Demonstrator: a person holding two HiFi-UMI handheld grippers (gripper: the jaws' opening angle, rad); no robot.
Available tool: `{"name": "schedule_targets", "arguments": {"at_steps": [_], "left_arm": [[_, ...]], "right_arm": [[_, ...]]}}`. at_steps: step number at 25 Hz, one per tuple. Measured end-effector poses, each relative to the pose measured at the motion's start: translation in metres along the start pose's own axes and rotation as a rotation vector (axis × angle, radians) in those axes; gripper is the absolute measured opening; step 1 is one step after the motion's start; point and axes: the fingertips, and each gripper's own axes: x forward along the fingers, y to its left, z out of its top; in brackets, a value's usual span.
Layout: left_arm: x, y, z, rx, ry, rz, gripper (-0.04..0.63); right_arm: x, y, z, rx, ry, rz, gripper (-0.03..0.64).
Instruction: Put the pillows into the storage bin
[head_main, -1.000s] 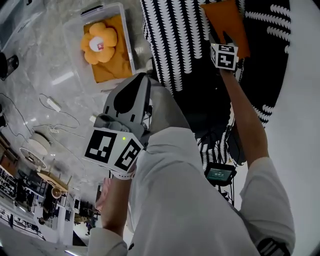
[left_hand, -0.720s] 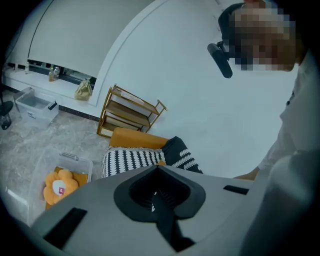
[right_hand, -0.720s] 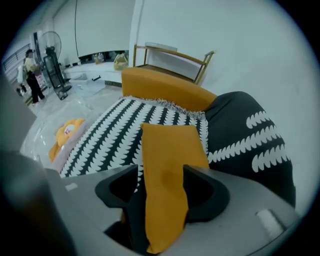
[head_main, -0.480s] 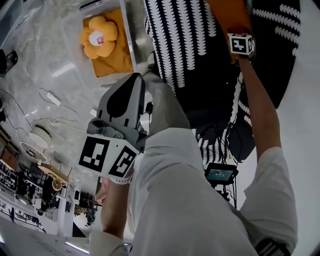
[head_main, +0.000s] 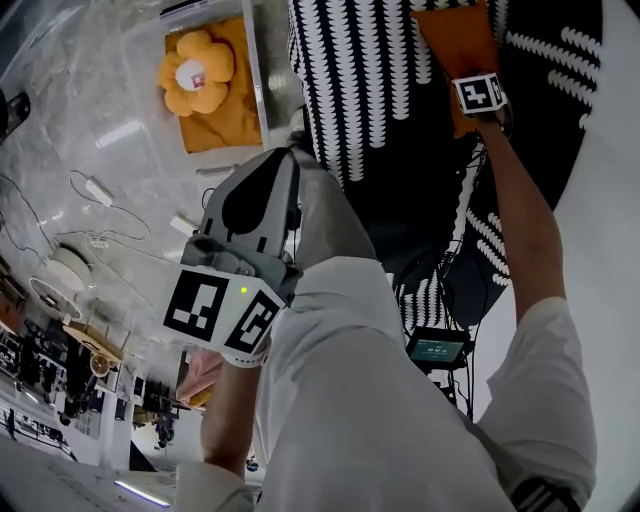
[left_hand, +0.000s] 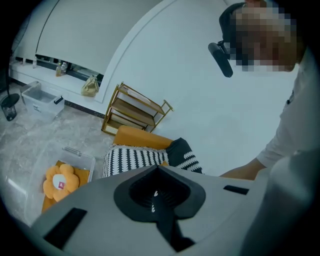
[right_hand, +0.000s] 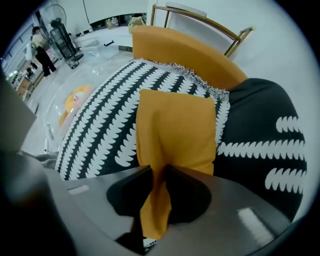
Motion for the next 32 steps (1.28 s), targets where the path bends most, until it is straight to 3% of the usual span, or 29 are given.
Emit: {"name": "schedule_targets", "arguments": {"at_steps": [4, 10, 18, 32], "left_arm": [[0.002, 0.004, 0.002, -0.008, -0.007, -0.002, 0.008], [-0.002, 0.012, 0.004, -0.007, -0.002, -0.007, 0.008], [-0.004, -0.001, 0.002, 0.016, -0.003, -0.032, 0.008], [-0.046, 0.009, -0.006, 0.003, -0.068, -0.023, 0.008]], "right_arm": [[0.002, 0.023, -0.013, 0.077, 0.038, 0.039, 0.061], [-0.011, 0.032, 0.009, 0.083, -0.064, 0.004, 0.028], [-0.045, 0.106, 0.055, -0.011, -0.234, 0.157, 0.02], [-0.097, 0.228, 0.103, -0.089, -0.346, 0.342, 0.02]]}}
